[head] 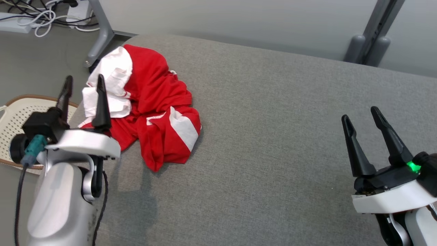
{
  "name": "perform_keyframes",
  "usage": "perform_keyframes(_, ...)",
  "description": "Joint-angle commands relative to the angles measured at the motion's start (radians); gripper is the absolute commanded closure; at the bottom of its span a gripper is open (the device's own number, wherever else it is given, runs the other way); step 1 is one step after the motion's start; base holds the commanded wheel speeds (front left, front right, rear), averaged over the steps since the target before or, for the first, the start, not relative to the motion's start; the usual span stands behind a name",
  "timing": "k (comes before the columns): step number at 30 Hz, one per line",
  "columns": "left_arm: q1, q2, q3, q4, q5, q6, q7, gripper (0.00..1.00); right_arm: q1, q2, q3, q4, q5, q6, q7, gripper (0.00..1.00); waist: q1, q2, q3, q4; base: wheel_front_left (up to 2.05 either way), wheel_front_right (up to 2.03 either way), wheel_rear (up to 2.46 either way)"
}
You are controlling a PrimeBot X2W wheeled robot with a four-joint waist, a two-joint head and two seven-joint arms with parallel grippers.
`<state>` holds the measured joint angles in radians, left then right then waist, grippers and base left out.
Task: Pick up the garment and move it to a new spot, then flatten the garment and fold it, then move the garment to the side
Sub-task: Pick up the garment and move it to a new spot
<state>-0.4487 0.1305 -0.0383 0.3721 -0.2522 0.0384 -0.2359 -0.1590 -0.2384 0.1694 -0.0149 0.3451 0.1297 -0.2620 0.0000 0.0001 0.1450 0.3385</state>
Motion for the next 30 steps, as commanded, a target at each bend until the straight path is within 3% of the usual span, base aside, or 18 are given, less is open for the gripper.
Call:
perform_keyframes(1, -0.016, 0.004, 0.004, 0.007, -0.009, -0.003, 0.004, 0.00, -0.012, -0.009, -0.004, -0.005, 0.009, 0.002, -0.004, 0.00, 0.0000, -0.0001, 0.034, -0.034, 0.00, 0.00, 0.00)
perform_keyframes(13, -0.288, 0.158, 0.138, 0.255, -0.128, -0.010, 0.207, 0.00, -0.091, -0.043, 0.007, -0.124, 0.041, 0.002, -0.003, 0.00, 0.0000, -0.0001, 0.157, -0.188, 0.00, 0.00, 0.00)
perform_keyframes(18, -0.358, 0.212, 0.175, 0.373, -0.165, 0.012, 0.318, 0.00, -0.117, -0.052, 0.008, -0.162, 0.051, 0.002, -0.003, 0.00, 0.0000, -0.0001, 0.200, -0.252, 0.00, 0.00, 0.00)
perform_keyframes(26, -0.402, 0.290, 0.165, 0.513, -0.176, 0.022, 0.534, 0.00, -0.129, -0.050, -0.006, -0.184, 0.059, 0.002, -0.003, 0.00, 0.0000, -0.0001, 0.243, -0.333, 0.00, 0.00, 0.00)
perform_keyframes(30, -0.409, 0.303, 0.152, 0.546, -0.170, 0.040, 0.604, 0.00, -0.131, -0.045, -0.012, -0.183, 0.060, 0.002, -0.003, 0.00, 0.0000, -0.0001, 0.249, -0.356, 0.00, 0.00, 0.00)
